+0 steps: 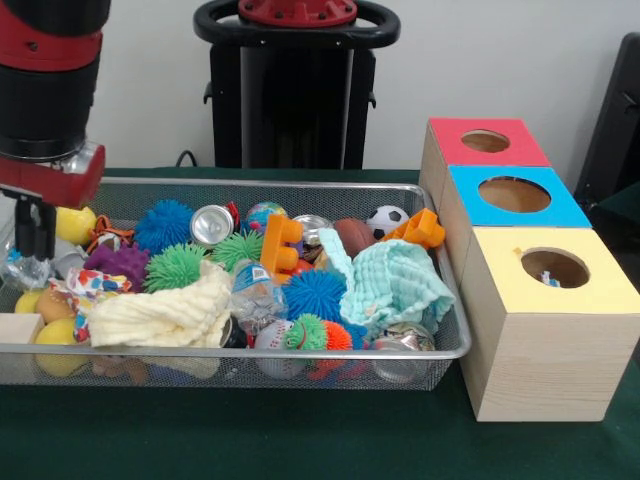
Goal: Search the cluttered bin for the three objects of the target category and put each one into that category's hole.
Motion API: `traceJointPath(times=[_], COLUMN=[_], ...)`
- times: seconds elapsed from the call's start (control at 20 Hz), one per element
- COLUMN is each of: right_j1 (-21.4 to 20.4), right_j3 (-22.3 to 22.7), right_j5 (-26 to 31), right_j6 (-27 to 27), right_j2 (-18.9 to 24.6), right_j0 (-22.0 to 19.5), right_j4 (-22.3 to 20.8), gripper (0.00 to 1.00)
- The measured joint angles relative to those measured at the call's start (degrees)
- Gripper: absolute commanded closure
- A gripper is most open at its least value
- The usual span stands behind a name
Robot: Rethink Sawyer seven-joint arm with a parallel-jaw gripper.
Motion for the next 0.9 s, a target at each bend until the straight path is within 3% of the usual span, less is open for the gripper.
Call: traceJointPath(times=[0.55, 0.9], right_j1=[-1.74, -3.48], right_j3=[6.75, 11.67], right_j5=[-3.65, -8.49], right_j6=[0.00, 0.00], right_j2=[1.65, 1.87], right_j0=[-5.65, -5.33], right_j4=[0.13, 0.15], gripper=[1.00, 1.00])
